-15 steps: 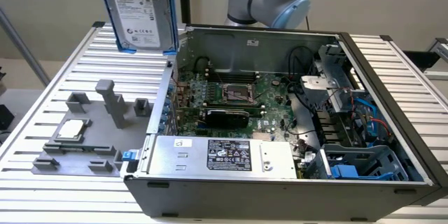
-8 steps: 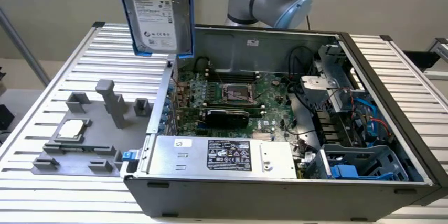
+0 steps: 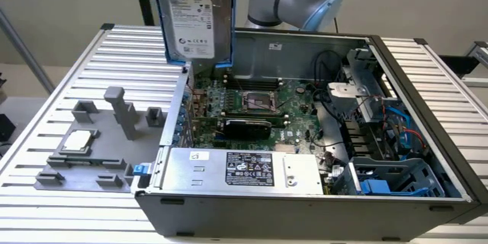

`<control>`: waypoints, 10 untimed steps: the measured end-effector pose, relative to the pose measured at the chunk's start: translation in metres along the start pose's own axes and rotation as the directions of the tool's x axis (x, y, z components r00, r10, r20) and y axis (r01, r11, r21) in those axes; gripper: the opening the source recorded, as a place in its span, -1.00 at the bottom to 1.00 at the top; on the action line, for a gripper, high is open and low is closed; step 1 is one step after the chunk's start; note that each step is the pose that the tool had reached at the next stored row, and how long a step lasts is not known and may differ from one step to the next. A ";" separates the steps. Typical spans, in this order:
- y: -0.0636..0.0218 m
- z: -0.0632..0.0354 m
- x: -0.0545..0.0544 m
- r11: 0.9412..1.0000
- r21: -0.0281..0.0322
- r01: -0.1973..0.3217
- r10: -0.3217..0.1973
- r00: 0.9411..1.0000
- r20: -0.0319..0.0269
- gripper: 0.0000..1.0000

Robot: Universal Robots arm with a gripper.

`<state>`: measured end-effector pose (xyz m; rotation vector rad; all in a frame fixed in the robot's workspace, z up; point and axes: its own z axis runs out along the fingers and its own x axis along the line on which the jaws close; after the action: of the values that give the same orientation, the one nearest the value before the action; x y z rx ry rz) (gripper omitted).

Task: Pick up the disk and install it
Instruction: 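Pick up the disk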

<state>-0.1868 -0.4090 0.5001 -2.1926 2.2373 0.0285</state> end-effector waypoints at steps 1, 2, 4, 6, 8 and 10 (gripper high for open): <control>-0.0047 -0.0001 0.001 1.000 0.000 0.000 0.000 1.000 0.000 -1.00; -0.0094 -0.0003 0.002 1.000 0.000 0.000 0.000 1.000 0.000 -1.00; -0.0185 -0.0006 0.005 1.000 0.000 0.000 0.000 1.000 0.000 -1.00; -0.0274 -0.0010 0.008 1.000 0.000 0.000 0.000 1.000 0.000 -1.00; -0.0367 -0.0011 0.010 1.000 0.000 0.000 0.000 1.000 0.000 -1.00; -0.0459 -0.0013 0.013 1.000 0.000 0.000 0.000 1.000 0.001 -1.00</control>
<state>-0.1412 -0.4228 0.5009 -2.1923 2.2369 0.0289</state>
